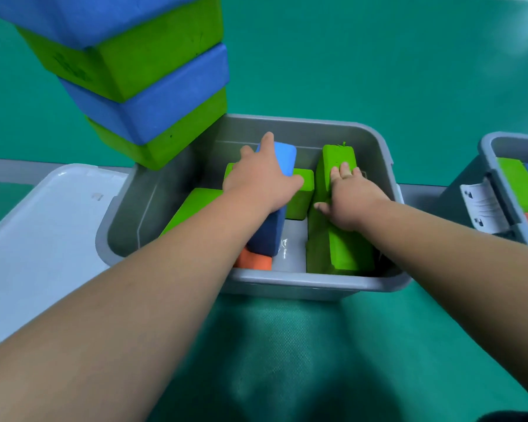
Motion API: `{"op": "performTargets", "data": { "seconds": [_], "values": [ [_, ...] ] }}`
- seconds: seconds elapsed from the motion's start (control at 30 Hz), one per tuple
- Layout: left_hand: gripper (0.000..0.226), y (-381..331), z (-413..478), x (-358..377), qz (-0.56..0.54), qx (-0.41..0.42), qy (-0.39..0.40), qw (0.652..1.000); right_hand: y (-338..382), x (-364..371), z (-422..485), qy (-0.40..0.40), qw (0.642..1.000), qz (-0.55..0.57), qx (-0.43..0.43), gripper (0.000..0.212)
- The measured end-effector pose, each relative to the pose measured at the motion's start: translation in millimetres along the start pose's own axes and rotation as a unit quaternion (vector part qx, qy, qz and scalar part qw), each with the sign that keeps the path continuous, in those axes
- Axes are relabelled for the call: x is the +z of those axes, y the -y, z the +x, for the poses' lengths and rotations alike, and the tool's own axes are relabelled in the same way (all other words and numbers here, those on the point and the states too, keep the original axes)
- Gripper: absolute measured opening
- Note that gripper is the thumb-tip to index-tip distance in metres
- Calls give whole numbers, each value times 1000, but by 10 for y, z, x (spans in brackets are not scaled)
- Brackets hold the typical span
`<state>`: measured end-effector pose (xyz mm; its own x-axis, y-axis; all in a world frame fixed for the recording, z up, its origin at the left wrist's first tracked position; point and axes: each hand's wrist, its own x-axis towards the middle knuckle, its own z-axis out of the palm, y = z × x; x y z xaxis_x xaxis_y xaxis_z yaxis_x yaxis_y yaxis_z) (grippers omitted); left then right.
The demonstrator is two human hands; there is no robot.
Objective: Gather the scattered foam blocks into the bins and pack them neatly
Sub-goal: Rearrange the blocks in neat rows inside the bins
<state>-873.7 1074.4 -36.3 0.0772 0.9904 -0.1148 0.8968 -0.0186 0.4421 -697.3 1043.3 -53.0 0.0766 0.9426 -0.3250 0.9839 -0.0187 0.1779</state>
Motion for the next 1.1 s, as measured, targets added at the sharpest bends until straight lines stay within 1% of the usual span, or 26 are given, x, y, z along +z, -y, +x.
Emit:
{"op": "performTargets", "data": {
  "seconds": [0.07,0.2,0.23,0.3,0.37,0.4,0.5,0.53,0.6,0.73,0.8,0.83,0.87,0.93,0.97,1.0,1.07,1.1],
  "values": [
    [103,-3,-38,-7,0,4,-2,1000,-14,-13,-10,-1,1000,13,-7,81],
    [101,-81,-115,-30,-14,18,-1,1000,-164,-13,6,-11,994,105,-11,59],
    [101,-119,-139,-35,-15,23,2,1000,-212,-18,-17,-19,992,123,-12,56],
    [101,-210,-194,-18,-10,28,16,999,-289,-42,-101,-29,988,153,-10,59],
    [102,-281,-259,71,3,23,58,998,-337,-80,-166,-36,982,183,-4,62],
    [102,-299,-298,140,13,26,98,995,-352,-96,-180,-40,981,191,1,61],
    [105,-306,-422,350,63,61,238,967,-355,-123,-175,-44,979,197,13,59],
    [109,-300,-452,383,86,69,263,958,-349,-126,-168,-47,979,198,12,58],
    [116,-296,-494,380,95,77,271,955,-322,-121,-164,-57,979,195,3,53],
    [139,-211,-472,380,59,41,284,956,-254,-151,-132,-85,981,172,-4,39],
    [144,-125,-425,374,58,25,290,955,-204,-194,-105,-107,979,174,0,33],
    [136,-72,-405,356,47,28,299,953,-166,-211,-85,-117,976,183,-1,32],
    [118,-8,-386,331,20,35,311,950,-125,-224,-57,-127,973,194,-7,33],
    [75,82,-374,216,-27,47,323,945,-24,-235,-7,-137,967,213,-32,37],
    [62,133,-365,142,-30,52,314,948,36,-231,10,-135,966,215,-49,38],
    [56,188,-358,63,-16,59,296,953,101,-231,17,-129,967,209,-69,38],
    [58,329,-341,-96,49,69,248,965,236,-227,30,-112,974,165,-107,35],
    [60,411,-334,-159,90,72,229,967,302,-220,31,-96,980,131,-119,38]
  ]
}}
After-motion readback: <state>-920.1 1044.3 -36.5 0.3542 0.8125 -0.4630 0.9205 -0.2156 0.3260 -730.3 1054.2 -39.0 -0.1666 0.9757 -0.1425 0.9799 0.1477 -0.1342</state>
